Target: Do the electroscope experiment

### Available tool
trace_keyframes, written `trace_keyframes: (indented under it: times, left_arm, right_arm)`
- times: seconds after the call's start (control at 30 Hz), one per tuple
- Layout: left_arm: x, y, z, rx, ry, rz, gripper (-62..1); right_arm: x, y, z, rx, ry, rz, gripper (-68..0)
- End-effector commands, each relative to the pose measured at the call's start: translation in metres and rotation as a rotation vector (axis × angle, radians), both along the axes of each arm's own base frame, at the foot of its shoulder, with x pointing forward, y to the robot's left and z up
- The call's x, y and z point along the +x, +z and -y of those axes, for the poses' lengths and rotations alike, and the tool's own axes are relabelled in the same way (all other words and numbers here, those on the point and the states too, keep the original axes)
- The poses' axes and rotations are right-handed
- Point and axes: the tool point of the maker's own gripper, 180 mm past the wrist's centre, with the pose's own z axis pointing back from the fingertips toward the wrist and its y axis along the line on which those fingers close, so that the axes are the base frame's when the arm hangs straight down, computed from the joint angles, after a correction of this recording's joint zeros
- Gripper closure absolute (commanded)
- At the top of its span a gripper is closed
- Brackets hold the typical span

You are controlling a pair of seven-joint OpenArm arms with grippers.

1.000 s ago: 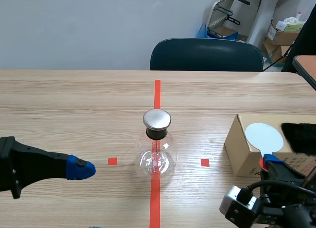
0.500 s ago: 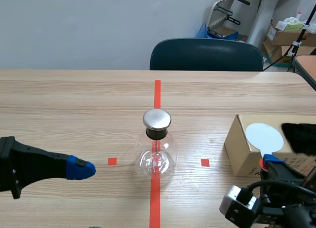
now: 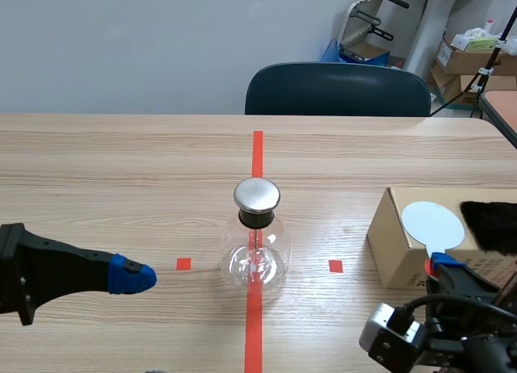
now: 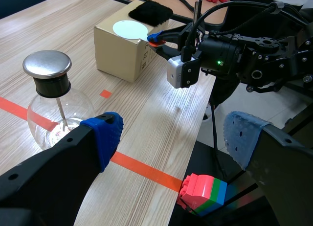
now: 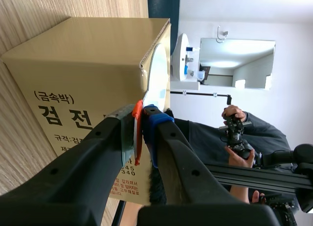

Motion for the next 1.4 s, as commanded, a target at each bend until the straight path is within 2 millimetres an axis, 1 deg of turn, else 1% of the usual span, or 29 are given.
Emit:
trace_keyframes:
  times: [0.0, 0.1, 0.23, 0.33, 0.5, 0.6, 0.7, 0.77, 0.8, 0.9, 0.97, 1.07, 1.13, 1.23, 1.37]
  left_arm:
    - [0.0, 0.009, 0.005, -0.037, -0.002, 0.01, -45.2]
    - [0.0, 0.01, 0.005, -0.043, 0.005, 0.01, -45.2]
    - [0.001, 0.007, 0.006, -0.035, 0.014, 0.009, -45.2]
    - [0.0, 0.004, 0.006, -0.016, 0.011, 0.012, -45.2]
    - [0.001, 0.005, 0.006, -0.018, 0.016, 0.016, -45.2]
    - [0.009, 0.003, 0.002, 0.001, 0.061, 0.036, -45.2]
    - [0.02, 0.002, -0.003, 0.023, 0.121, 0.064, -45.1]
    - [0.024, 0.001, -0.006, 0.032, 0.144, 0.075, -43.7]
    - [0.025, 0.001, -0.006, 0.034, 0.15, 0.078, -41.5]
    - [0.029, 0.001, -0.008, 0.038, 0.174, 0.09, -31.6]
    - [0.032, 0.001, -0.009, 0.039, 0.188, 0.103, -26.9]
    - [0.042, -0.004, -0.013, 0.037, 0.235, 0.115, -25.0]
    - [0.048, -0.011, -0.017, 0.054, 0.258, 0.129, -24.7]
    - [0.057, -0.026, -0.022, 0.086, 0.301, 0.138, -17.0]
    - [0.069, -0.046, -0.026, 0.121, 0.351, 0.152, -11.3]
  right_arm:
    - [0.003, 0.006, 0.005, -0.004, -0.016, 0.016, -0.9]
    - [0.004, 0.014, 0.006, -0.007, -0.023, 0.061, -0.9]
    - [0.009, 0.041, 0.012, -0.022, -0.052, 0.189, -0.9]
    - [0.014, 0.057, 0.013, -0.051, -0.047, 0.244, -0.9]
    - [0.025, 0.084, 0.006, -0.059, -0.006, 0.323, -0.9]
    - [0.036, 0.093, 0.0, -0.055, 0.01, 0.359, -0.9]
    - [0.046, 0.1, -0.011, -0.042, 0.032, 0.387, -0.9]
    - [0.052, 0.103, -0.02, -0.04, 0.052, 0.392, -0.9]
    - [0.055, 0.102, -0.025, -0.04, 0.062, 0.384, -0.9]
    - [0.06, 0.099, -0.041, -0.034, 0.093, 0.364, -0.9]
    - [0.059, 0.095, -0.052, -0.031, 0.122, 0.345, -0.9]
    - [0.055, 0.088, -0.069, -0.025, 0.166, 0.313, -0.9]
    - [0.052, 0.082, -0.078, -0.023, 0.191, 0.286, -0.9]
    - [0.048, 0.078, -0.091, -0.024, 0.223, 0.264, -0.9]
    - [0.046, 0.076, -0.104, -0.027, 0.26, 0.258, -0.9]
